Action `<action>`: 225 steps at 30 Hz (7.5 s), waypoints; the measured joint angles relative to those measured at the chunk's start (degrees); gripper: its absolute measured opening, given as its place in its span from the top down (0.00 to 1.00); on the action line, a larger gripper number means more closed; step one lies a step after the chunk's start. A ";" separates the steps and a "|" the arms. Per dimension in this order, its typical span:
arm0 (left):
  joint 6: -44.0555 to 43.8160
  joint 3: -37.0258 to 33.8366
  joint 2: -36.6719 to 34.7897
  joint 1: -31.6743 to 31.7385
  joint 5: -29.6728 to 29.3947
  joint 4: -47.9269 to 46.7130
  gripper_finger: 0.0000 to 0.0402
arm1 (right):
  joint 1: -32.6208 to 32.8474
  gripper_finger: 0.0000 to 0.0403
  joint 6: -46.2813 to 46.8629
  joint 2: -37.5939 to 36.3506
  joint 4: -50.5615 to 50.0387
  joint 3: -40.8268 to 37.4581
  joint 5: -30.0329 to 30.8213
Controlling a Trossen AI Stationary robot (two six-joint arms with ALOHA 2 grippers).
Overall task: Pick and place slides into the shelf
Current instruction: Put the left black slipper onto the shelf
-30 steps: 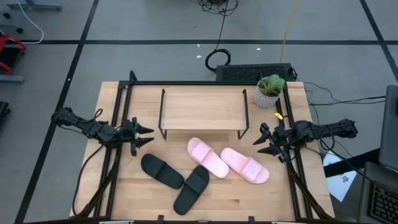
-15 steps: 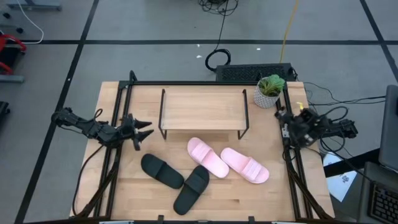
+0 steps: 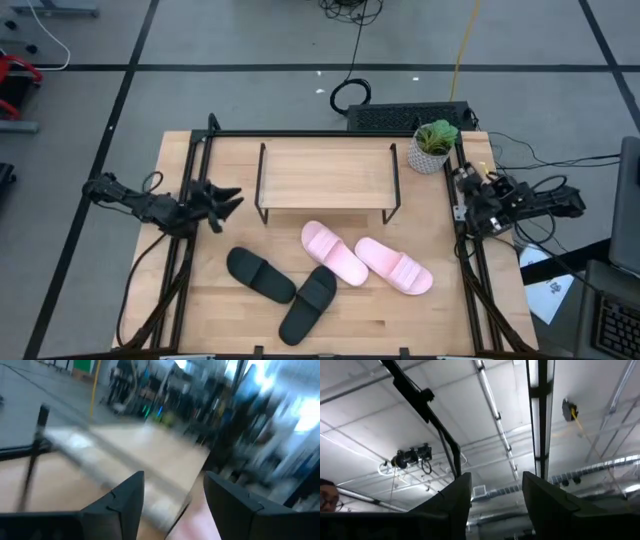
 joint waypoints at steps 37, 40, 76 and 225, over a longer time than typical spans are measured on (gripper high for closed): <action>-2.00 59.18 40.17 -9.77 14.19 -17.18 0.49 | 0.00 0.58 -3.32 13.79 6.77 8.44 -0.11; -6.46 67.09 48.82 -13.37 12.07 -22.19 0.49 | 0.00 0.58 -3.32 13.79 6.74 8.44 -0.11; -105.88 86.24 99.05 -32.09 21.73 -68.42 0.49 | -0.02 0.58 12.01 13.59 10.77 8.49 -7.83; -75.92 98.78 107.72 -17.21 37.12 -94.89 1.00 | -0.04 0.58 8.70 13.59 -0.72 8.44 -4.19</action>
